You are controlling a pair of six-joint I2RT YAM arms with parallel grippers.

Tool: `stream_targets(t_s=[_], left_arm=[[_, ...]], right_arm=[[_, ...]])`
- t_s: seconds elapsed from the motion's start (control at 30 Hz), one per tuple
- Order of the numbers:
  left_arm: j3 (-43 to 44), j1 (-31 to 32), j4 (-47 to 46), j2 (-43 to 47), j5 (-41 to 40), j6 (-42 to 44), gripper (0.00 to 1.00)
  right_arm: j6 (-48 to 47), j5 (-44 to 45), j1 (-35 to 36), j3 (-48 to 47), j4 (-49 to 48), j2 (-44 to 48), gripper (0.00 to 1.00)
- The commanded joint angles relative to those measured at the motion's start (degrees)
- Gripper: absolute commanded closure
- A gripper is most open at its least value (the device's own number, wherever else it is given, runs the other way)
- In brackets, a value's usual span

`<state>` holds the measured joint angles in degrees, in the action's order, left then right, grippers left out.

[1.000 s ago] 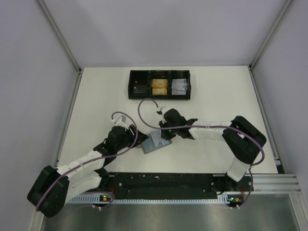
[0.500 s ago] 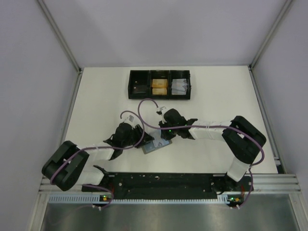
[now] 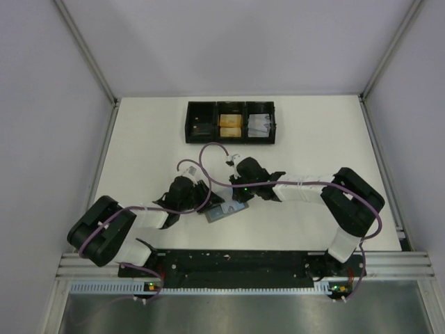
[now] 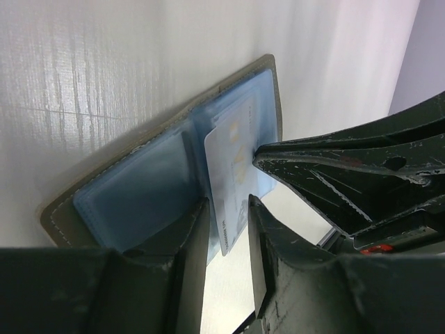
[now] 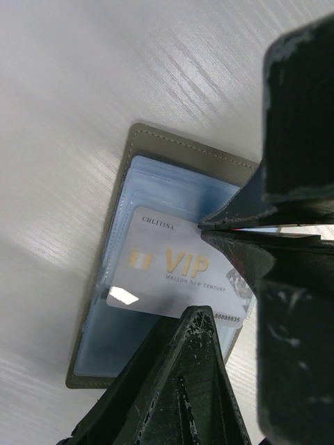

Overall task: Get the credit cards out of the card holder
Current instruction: Remove the credit card from the card holder.

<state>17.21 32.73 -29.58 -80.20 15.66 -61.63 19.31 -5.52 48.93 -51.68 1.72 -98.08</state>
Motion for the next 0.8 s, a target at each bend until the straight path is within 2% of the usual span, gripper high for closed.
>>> stream_targets(t_s=[0.0, 0.17, 0.3, 0.77], left_arm=[[1.24, 0.32, -2.85, -1.09, 0.16, 0.19, 0.69], [1.24, 0.40, -3.37, -1.97, 0.25, 0.28, 0.80], [0.89, 0.32, -3.46, -1.71, 0.34, 0.19, 1.00], [-4.11, 0.05, 1.46, 6.37, -2.57, -0.95, 1.00]], right_arm=[[-0.24, -0.37, -0.50, 0.26, 0.48, -0.97, 0.99], [-0.15, -0.37, -0.59, 0.26, 0.66, -0.88, 0.99], [-0.33, -0.19, -0.59, 0.26, 0.83, -1.06, 1.00], [0.55, -0.02, -2.70, 0.00, 3.03, -2.46, 1.00]])
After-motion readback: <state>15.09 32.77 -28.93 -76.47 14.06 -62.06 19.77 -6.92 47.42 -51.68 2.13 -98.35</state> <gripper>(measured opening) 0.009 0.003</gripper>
